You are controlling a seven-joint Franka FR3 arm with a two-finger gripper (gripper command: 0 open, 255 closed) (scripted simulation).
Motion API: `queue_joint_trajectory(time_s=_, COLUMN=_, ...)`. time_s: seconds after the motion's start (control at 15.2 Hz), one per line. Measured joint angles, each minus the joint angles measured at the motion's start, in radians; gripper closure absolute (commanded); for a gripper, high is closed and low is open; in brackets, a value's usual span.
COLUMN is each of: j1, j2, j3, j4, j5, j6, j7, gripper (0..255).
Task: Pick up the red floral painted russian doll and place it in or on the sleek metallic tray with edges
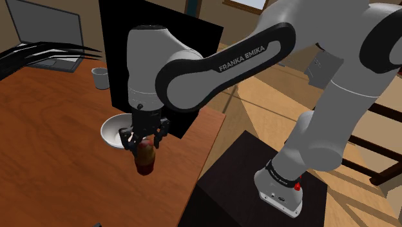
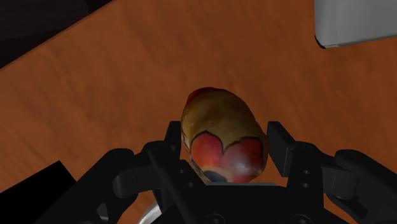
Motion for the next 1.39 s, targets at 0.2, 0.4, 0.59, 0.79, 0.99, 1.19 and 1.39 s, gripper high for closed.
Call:
queue_joint_trajectory(time_s=0.2, j1=-0.002, j2=-0.020, j3=0.001, j4=0.019, j5=0.009, j6=-0.037, j7=-0.002, gripper=255)
queue_joint_trajectory(time_s=0.4, j1=-0.004, j2=-0.039, j3=0.002, j4=0.036, j5=0.017, j6=-0.071, j7=-0.004, gripper=255)
queue_joint_trajectory(time_s=0.59, j1=-0.007, j2=-0.057, j3=0.000, j4=0.061, j5=0.024, j6=-0.113, j7=-0.008, gripper=255)
queue_joint_trajectory(time_s=0.79, j1=0.019, j2=-0.047, j3=0.023, j4=0.096, j5=0.018, j6=-0.134, j7=0.045, gripper=255)
queue_joint_trajectory(time_s=0.99, j1=0.061, j2=-0.008, j3=0.052, j4=0.151, j5=-0.007, j6=-0.146, j7=0.126, gripper=255)
queue_joint_trajectory(time_s=1.19, j1=0.107, j2=0.055, j3=0.075, j4=0.232, j5=-0.047, j6=-0.165, j7=0.209, gripper=255)
queue_joint_trajectory(time_s=1.39, j1=0.159, j2=0.096, j3=0.097, j4=0.289, j5=-0.076, j6=-0.182, j7=0.291, gripper=255)
